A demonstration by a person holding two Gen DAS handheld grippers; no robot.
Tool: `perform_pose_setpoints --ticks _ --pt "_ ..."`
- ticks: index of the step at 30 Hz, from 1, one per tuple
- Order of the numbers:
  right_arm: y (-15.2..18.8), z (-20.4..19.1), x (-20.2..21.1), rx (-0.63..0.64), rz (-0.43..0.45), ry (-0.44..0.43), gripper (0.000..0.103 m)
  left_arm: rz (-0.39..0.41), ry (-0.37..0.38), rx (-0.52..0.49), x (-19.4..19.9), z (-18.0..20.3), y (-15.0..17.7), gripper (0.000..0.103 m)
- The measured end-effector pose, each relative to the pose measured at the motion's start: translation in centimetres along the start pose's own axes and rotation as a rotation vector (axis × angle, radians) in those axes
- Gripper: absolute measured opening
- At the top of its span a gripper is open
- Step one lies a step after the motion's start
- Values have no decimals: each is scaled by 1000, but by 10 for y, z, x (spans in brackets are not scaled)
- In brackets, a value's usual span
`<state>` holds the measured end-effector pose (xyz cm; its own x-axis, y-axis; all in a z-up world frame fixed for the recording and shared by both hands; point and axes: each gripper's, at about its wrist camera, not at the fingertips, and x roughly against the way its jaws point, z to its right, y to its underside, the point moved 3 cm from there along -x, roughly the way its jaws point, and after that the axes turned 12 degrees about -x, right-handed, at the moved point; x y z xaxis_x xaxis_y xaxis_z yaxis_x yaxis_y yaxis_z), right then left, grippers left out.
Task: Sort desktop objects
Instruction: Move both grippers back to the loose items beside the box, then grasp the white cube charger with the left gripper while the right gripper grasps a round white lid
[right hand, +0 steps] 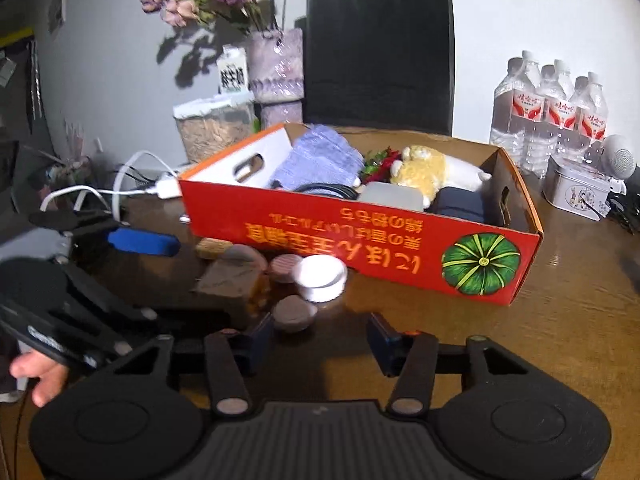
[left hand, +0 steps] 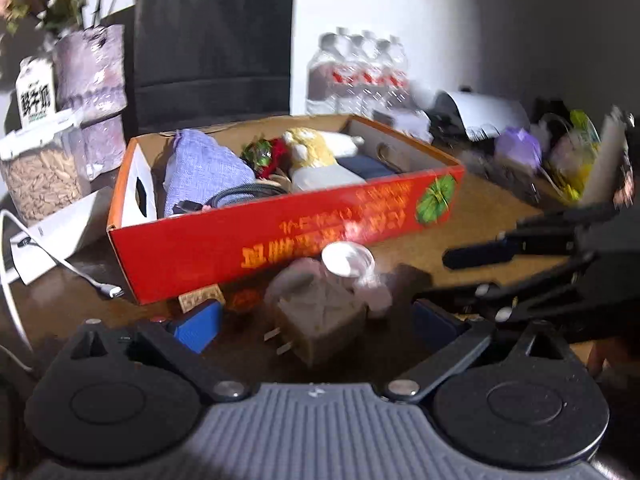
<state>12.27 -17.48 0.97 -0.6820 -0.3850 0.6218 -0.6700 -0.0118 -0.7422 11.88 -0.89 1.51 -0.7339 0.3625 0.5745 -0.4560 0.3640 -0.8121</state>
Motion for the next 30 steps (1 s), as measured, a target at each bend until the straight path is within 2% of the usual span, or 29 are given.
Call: perform_pose_setpoints --ticks 4,5,6,8,11,17,19,24,30 --pt "-10 17 0 -110 32 -30 48 -19 -16 97 -13 -2 -3 100" --pt "-12 19 -1 -131 44 -17 47 -23 -20 100 -17 -1 -4 93" --pt "-14 20 -1 -149 49 -22 47 -27 -29 97 -20 0 -5 77" --pt "-19 19 -2 -181 43 -76 47 -59 -31 77 -23 3 -4 62" --pt "-23 8 -8 -193 13 -151 47 -60 -44 59 -16 6 4 62" --pt "-14 -21 -24 -171 -54 -199 48 -66 -29 86 22 14 27 62" --pt "-8 -31 -28 -129 -57 -185 48 -71 -46 108 35 15 35 62" --pt "-3 -53 -41 -9 -25 -79 48 -81 -101 130 63 17 51 62" --pt "3 -61 -57 63 -30 -31 47 -78 -103 121 72 23 57 62"
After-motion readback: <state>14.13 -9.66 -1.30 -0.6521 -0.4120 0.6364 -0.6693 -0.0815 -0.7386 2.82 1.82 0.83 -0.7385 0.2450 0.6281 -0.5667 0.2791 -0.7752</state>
